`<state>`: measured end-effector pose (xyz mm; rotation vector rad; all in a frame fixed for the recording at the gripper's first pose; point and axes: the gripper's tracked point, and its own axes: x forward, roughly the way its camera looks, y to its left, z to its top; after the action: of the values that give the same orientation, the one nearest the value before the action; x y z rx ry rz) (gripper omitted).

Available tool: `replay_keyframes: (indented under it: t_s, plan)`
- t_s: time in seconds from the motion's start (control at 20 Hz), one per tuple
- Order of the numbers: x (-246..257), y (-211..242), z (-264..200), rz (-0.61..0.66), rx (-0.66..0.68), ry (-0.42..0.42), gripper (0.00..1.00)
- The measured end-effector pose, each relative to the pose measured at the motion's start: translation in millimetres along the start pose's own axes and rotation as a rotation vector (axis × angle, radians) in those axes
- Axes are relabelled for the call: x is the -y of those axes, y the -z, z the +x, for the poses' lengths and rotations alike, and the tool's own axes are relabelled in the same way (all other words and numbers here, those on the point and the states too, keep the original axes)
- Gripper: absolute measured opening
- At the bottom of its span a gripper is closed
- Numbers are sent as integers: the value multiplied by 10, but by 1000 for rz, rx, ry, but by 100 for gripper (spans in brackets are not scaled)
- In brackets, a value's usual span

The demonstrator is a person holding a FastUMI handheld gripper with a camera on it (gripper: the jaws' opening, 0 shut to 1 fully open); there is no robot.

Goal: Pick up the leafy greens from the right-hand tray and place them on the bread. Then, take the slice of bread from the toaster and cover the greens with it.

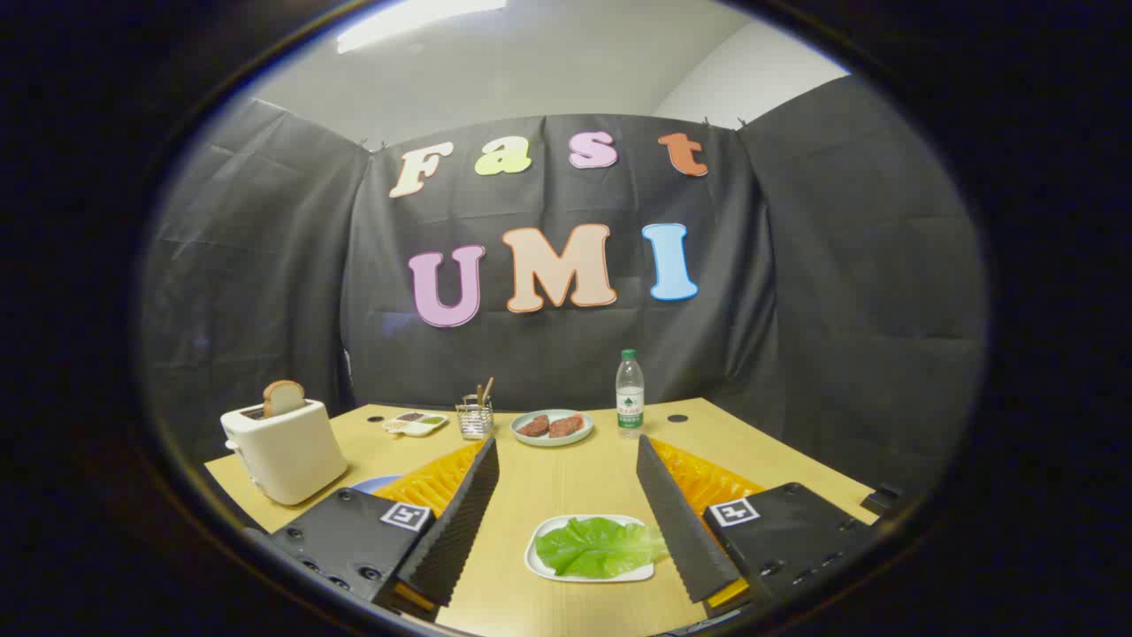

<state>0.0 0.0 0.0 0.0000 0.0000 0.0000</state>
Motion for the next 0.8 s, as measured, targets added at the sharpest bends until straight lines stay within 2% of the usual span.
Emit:
replay_keyframes:
  t_s: [0.8]
  plan:
    - [192,86,-84,9,-10,28,98]
